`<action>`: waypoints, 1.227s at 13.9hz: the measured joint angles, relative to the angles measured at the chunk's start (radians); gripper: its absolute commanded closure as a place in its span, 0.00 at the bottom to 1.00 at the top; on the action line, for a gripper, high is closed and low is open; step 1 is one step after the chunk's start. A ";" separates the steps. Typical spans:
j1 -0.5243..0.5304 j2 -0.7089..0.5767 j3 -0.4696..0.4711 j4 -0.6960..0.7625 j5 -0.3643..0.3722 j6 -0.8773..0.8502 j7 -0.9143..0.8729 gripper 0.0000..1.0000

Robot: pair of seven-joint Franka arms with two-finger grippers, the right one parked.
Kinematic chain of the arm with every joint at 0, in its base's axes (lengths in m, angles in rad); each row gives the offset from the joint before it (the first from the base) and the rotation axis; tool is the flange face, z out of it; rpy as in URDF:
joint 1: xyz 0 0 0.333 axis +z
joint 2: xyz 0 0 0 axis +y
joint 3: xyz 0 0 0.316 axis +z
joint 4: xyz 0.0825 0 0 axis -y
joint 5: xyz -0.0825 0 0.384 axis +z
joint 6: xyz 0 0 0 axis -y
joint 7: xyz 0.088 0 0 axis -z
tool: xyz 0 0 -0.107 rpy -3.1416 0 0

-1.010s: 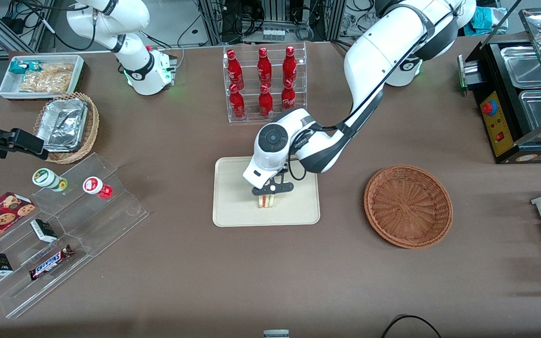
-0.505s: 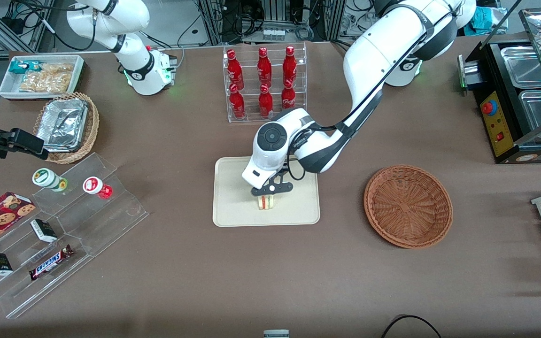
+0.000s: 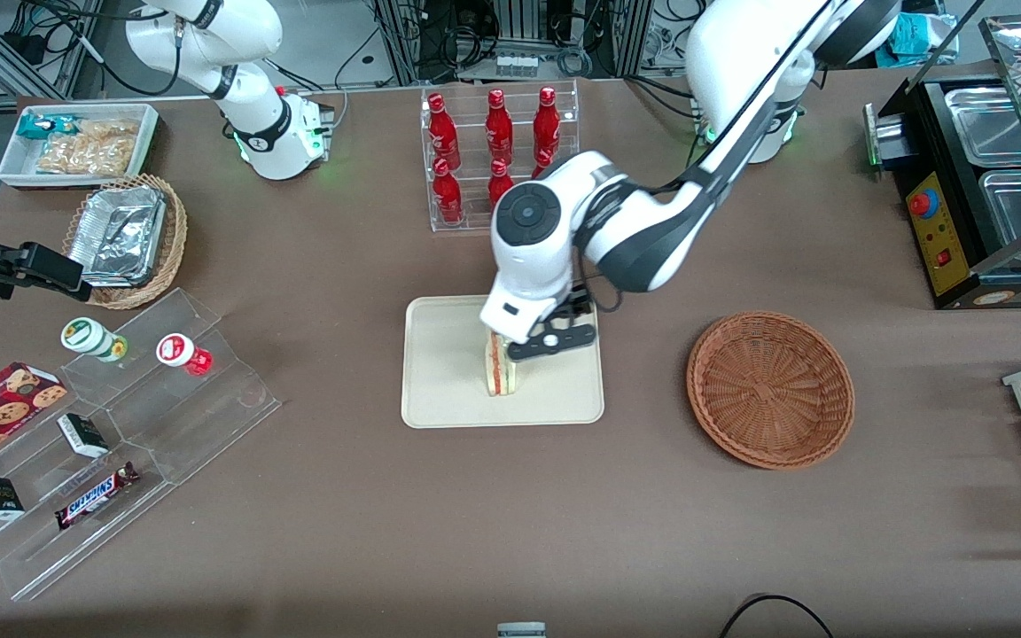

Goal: Place sandwich from basket to tray

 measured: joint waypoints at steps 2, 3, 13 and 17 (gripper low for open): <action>0.050 -0.032 0.010 -0.017 0.000 -0.029 -0.001 0.00; 0.085 -0.044 0.010 -0.035 0.000 -0.030 0.001 0.00; 0.379 -0.338 0.010 -0.344 -0.124 -0.043 0.400 0.00; 0.480 -0.482 0.034 -0.420 -0.224 -0.129 0.652 0.00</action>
